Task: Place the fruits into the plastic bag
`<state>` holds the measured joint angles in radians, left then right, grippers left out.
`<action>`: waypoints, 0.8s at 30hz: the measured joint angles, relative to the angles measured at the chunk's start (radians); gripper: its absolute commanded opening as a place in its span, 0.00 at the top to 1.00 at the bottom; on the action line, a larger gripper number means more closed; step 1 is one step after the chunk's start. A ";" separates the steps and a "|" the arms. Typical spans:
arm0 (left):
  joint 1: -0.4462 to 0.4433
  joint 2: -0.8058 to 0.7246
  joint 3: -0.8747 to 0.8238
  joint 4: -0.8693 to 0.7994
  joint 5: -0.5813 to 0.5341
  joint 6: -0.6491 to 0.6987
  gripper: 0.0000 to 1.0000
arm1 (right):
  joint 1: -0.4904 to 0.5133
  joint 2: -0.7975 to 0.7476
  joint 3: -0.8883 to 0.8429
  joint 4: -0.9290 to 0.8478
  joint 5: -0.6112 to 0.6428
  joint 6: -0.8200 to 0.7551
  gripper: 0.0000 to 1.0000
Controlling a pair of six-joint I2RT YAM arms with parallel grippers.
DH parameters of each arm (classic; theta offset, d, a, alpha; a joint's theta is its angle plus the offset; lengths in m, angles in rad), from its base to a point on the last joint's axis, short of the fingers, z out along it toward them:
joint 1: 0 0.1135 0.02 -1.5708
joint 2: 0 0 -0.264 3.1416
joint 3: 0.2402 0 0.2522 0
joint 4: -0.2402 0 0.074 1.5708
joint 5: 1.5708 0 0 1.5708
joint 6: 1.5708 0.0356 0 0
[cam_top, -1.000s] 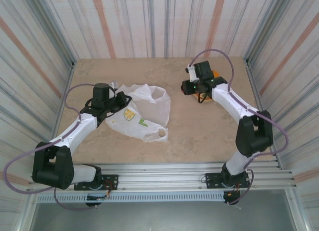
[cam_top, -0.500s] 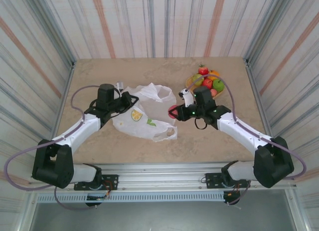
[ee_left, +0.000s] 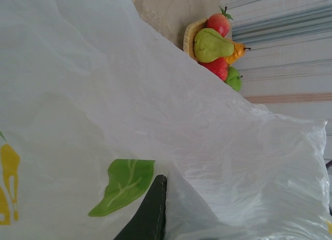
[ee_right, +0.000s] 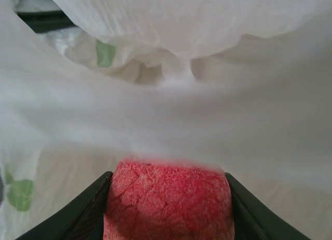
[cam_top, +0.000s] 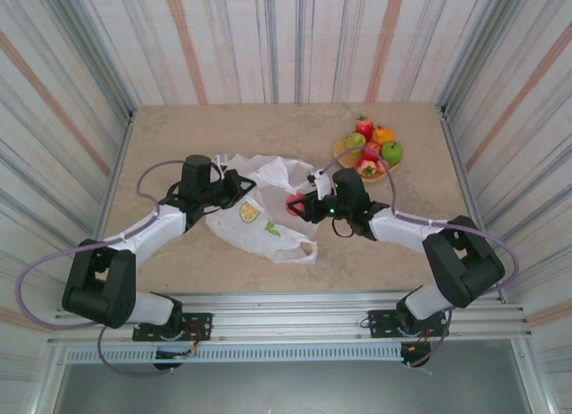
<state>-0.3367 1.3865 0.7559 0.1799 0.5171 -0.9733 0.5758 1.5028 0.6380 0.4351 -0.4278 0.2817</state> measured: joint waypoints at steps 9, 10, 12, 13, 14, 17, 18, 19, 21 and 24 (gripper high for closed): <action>-0.017 0.000 -0.008 0.043 0.002 -0.048 0.93 | 0.034 0.014 -0.140 0.228 0.134 0.113 0.49; -0.020 0.000 -0.011 0.048 0.004 -0.055 0.93 | 0.052 0.028 -0.139 0.256 0.156 0.129 0.48; -0.029 -0.001 -0.015 0.056 0.007 -0.069 0.93 | 0.088 0.059 -0.136 0.305 0.199 0.158 0.48; -0.034 -0.001 -0.016 0.058 0.008 -0.078 0.94 | 0.104 0.079 -0.132 0.328 0.219 0.175 0.48; -0.039 -0.002 -0.018 0.061 0.010 -0.085 0.94 | 0.117 0.098 -0.126 0.348 0.235 0.188 0.48; -0.052 -0.003 -0.022 0.090 0.016 -0.121 0.94 | 0.147 0.165 -0.093 0.403 0.296 0.237 0.48; -0.053 -0.003 -0.025 0.101 0.018 -0.132 0.95 | 0.153 0.180 -0.082 0.415 0.314 0.247 0.48; -0.058 -0.003 -0.027 0.112 0.018 -0.143 0.95 | 0.159 0.191 -0.070 0.426 0.333 0.260 0.48; -0.065 -0.003 -0.033 0.127 0.018 -0.162 0.95 | 0.165 0.199 -0.050 0.438 0.370 0.277 0.47; -0.079 -0.002 -0.047 0.164 0.018 -0.188 0.95 | 0.166 0.199 -0.026 0.456 0.416 0.288 0.46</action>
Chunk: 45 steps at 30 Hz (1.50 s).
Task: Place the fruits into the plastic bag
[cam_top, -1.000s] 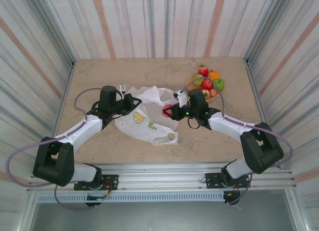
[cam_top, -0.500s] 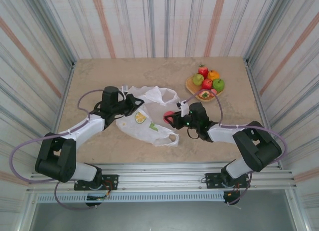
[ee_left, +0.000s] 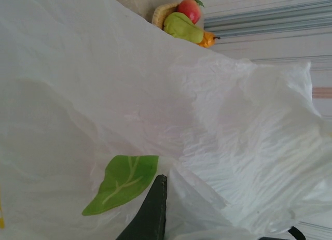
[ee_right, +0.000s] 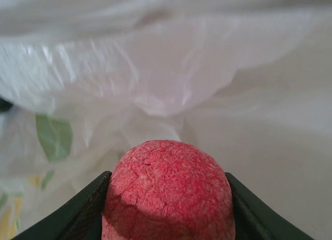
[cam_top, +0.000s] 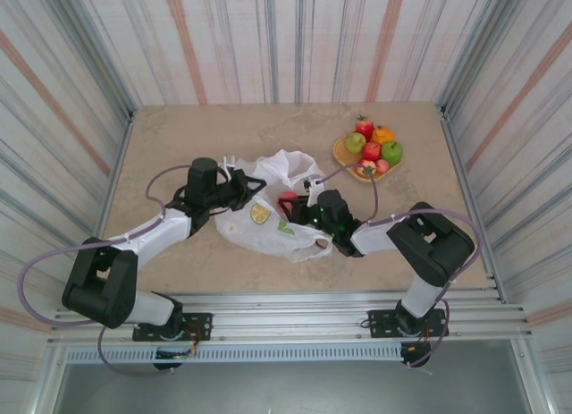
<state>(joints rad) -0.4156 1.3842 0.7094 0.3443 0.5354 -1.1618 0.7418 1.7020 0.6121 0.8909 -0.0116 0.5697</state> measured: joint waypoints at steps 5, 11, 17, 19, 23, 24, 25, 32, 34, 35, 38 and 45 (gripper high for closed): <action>-0.023 0.040 -0.008 0.059 0.010 -0.025 0.92 | -0.041 0.000 0.027 -0.030 0.008 -0.001 0.46; -0.027 0.092 -0.008 0.077 0.025 -0.025 0.92 | -0.076 0.014 0.051 -0.085 -0.042 0.000 0.47; -0.027 0.099 -0.008 0.097 0.040 -0.025 0.92 | -0.013 0.100 0.166 -0.200 -0.018 0.054 0.43; -0.027 0.099 -0.008 0.104 0.045 -0.024 0.92 | 0.002 0.131 0.211 -0.238 -0.014 0.079 0.38; -0.023 0.099 -0.008 0.111 0.047 -0.024 0.92 | 0.001 0.153 0.246 -0.264 -0.027 0.112 0.20; -0.021 0.099 -0.008 0.110 0.048 -0.024 0.92 | -0.006 0.153 0.246 -0.266 -0.040 0.117 0.17; -0.020 0.099 -0.008 0.110 0.049 -0.024 0.92 | -0.012 0.153 0.246 -0.265 -0.052 0.117 0.15; 0.001 0.099 -0.008 0.101 0.051 0.000 0.91 | -0.048 0.077 0.184 -0.267 -0.128 0.108 0.11; 0.011 0.099 -0.007 0.082 0.051 0.025 0.91 | -0.063 0.021 0.154 -0.284 -0.142 0.095 0.11; 0.018 0.099 -0.006 0.071 0.051 0.038 0.91 | -0.071 -0.010 0.142 -0.296 -0.144 0.087 0.10; 0.041 0.099 -0.004 0.032 0.051 0.087 0.90 | -0.092 -0.111 0.107 -0.350 -0.140 0.048 0.10; 0.083 0.099 0.025 -0.061 0.057 0.202 0.91 | -0.152 -0.292 0.039 -0.450 -0.116 -0.029 0.08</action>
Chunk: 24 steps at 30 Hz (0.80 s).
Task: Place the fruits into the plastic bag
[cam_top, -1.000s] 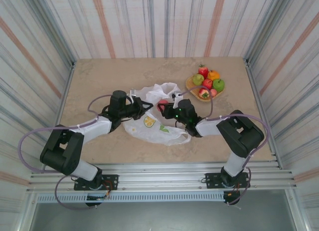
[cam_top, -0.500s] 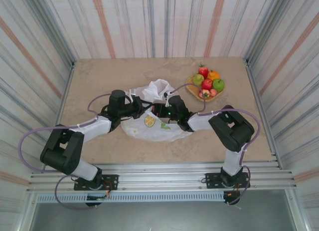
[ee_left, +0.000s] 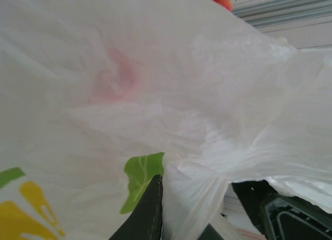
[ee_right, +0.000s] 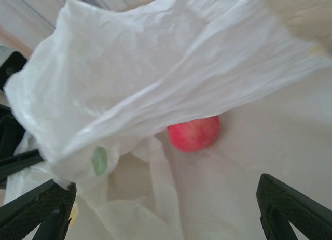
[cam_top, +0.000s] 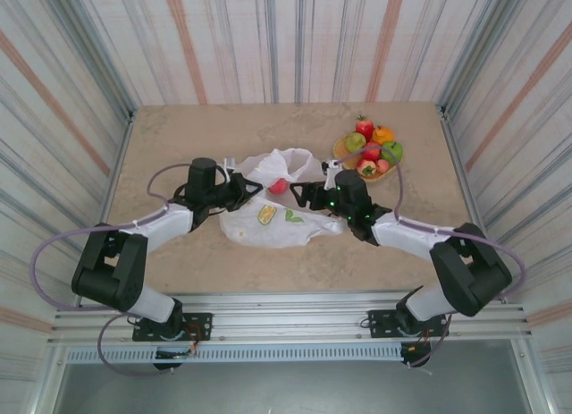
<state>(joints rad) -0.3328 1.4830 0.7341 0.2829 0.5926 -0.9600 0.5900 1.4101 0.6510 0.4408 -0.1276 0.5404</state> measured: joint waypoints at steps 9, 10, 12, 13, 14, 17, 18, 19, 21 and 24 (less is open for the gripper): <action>0.029 0.000 0.042 -0.097 0.030 0.118 1.00 | -0.072 -0.124 -0.031 -0.068 -0.001 -0.022 0.06; 0.028 0.000 0.048 -0.103 0.038 0.127 1.00 | -0.069 -0.121 -0.028 -0.070 0.000 -0.021 0.06; 0.028 0.002 0.056 -0.109 0.048 0.138 1.00 | -0.055 -0.108 -0.022 -0.072 0.000 -0.021 0.06; 0.028 0.004 0.063 -0.116 0.055 0.146 1.00 | -0.045 -0.098 -0.016 -0.075 0.000 -0.021 0.06; 0.028 0.005 0.067 -0.122 0.058 0.149 1.00 | -0.034 -0.088 -0.009 -0.077 0.000 -0.021 0.06; 0.028 0.005 0.075 -0.131 0.070 0.148 1.00 | -0.018 -0.082 -0.003 -0.084 0.003 -0.026 0.07; 0.028 0.005 0.077 -0.133 0.072 0.147 1.00 | -0.016 -0.083 -0.002 -0.088 0.004 -0.029 0.07; 0.028 0.005 0.077 -0.132 0.076 0.140 1.00 | -0.020 -0.085 0.000 -0.103 0.007 -0.034 0.07; 0.028 0.004 0.077 -0.131 0.080 0.125 1.00 | -0.030 -0.103 0.000 -0.145 0.018 -0.051 0.08; 0.028 0.003 0.077 -0.130 0.080 0.104 1.00 | -0.042 -0.164 0.000 -0.230 0.049 -0.076 0.08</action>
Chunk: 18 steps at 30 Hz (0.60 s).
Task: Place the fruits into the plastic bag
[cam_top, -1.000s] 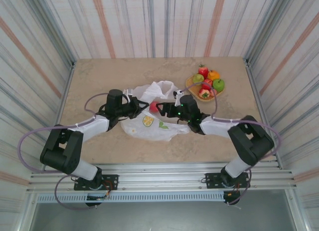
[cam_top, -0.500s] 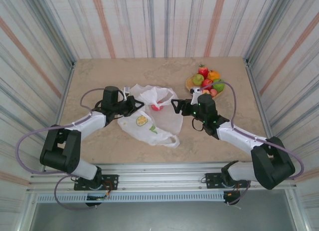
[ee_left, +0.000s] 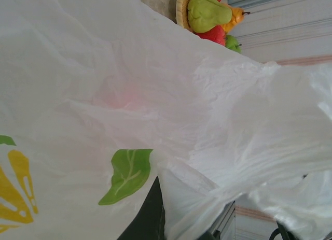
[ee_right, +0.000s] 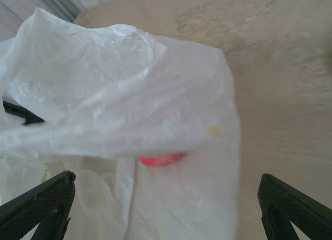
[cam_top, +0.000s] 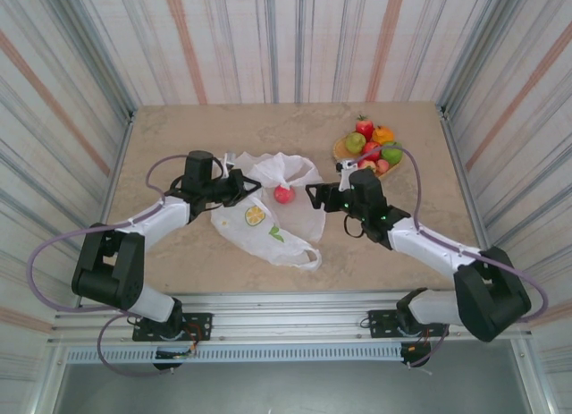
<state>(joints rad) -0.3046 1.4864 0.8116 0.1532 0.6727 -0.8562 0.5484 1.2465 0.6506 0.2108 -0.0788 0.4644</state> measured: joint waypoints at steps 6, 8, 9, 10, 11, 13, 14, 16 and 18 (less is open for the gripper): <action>0.000 -0.002 0.000 0.004 0.000 -0.029 1.00 | -0.021 -0.110 -0.079 -0.051 0.040 0.015 0.06; 0.000 -0.002 0.000 0.006 0.000 -0.033 1.00 | -0.018 -0.073 -0.124 -0.024 0.031 0.052 0.07; 0.000 -0.003 0.000 0.007 0.000 -0.035 1.00 | -0.009 -0.037 -0.139 -0.010 0.030 0.069 0.08; 0.000 -0.005 0.000 0.007 0.000 -0.035 1.00 | 0.008 0.012 -0.145 0.000 0.032 0.086 0.10; 0.000 -0.006 0.000 0.007 -0.001 -0.035 1.00 | 0.025 0.057 -0.145 0.010 0.037 0.101 0.13; 0.000 -0.007 0.000 0.007 -0.001 -0.035 1.00 | 0.056 0.140 -0.144 0.053 0.050 0.128 0.24; 0.000 -0.008 0.000 0.007 -0.002 -0.035 1.00 | 0.064 0.175 -0.143 0.079 0.052 0.142 0.30; 0.000 -0.008 0.000 0.006 -0.003 -0.034 1.00 | 0.068 0.241 -0.135 0.130 0.055 0.171 0.47; 0.000 -0.008 0.000 0.006 -0.003 -0.034 1.00 | 0.069 0.285 -0.113 0.157 0.059 0.193 0.68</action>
<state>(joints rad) -0.3046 1.4788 0.8112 0.1589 0.6693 -0.8906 0.6170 1.5311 0.5381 0.3679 -0.0196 0.6575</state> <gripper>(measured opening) 0.048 0.506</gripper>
